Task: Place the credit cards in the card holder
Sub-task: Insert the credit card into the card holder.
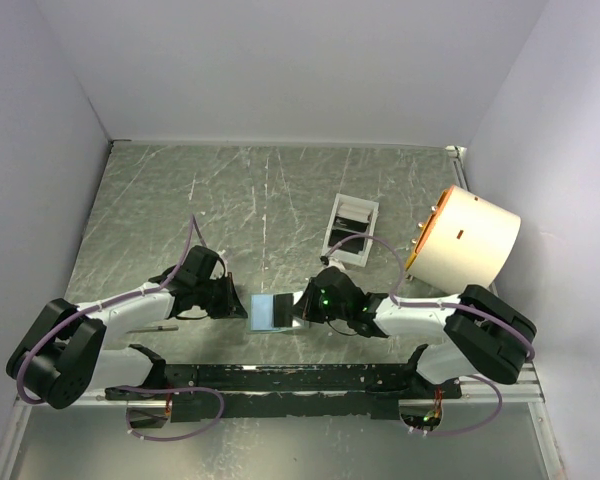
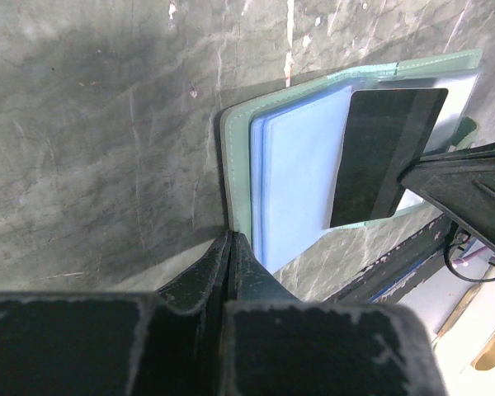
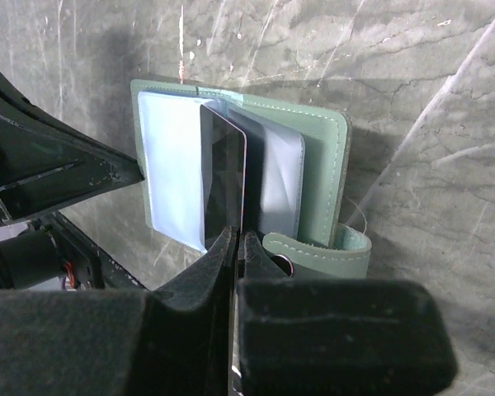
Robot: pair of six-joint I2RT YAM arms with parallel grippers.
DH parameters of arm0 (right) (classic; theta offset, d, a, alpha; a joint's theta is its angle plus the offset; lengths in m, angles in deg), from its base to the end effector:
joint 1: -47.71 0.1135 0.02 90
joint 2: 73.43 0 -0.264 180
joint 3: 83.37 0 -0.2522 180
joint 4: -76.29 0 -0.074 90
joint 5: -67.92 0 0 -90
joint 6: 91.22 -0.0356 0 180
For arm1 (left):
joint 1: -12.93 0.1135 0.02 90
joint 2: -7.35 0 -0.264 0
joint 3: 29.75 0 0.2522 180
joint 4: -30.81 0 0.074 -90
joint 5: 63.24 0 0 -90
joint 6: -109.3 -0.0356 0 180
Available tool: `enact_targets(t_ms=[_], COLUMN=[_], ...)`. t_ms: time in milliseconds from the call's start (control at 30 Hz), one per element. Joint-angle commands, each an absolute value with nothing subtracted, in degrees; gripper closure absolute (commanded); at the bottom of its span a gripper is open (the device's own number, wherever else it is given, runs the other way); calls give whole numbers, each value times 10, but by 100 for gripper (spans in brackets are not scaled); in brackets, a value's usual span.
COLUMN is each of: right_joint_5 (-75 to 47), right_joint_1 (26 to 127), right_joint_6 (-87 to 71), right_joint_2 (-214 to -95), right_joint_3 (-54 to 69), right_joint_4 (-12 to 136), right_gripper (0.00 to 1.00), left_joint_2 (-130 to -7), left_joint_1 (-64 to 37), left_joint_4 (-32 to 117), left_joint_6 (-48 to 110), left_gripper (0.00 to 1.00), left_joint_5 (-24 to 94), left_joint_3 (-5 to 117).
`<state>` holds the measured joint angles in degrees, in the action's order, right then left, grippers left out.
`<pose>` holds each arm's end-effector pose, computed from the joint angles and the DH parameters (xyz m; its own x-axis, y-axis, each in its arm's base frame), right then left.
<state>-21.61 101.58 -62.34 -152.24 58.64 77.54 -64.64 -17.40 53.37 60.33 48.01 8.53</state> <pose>0.1437 0.1973 0.1378 -0.8919 0.2633 -0.3677 -0.0630 0.7328 0.6775 0.1727 -0.1160 0.1355 -0.9645 -0.1446 -0.2210 0.0149 0.8059 -0.5919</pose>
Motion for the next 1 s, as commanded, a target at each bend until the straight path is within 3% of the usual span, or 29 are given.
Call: enact_targets(t_ms=[0, 967], right_joint_5=[-217, -216], right_joint_1=[1019, 1024], right_joint_6=[-624, -607], right_joint_2=[-1529, -1576], right_joint_3=[575, 528], right_joint_4=[743, 695], right_gripper=[100, 100], left_joint_2=[-647, -648], left_joint_1=[-179, -179], left_joint_4=[520, 508], left_joint_6=[605, 607], left_gripper=[92, 92], left_joint_5=[495, 506], left_joint_3=[82, 80])
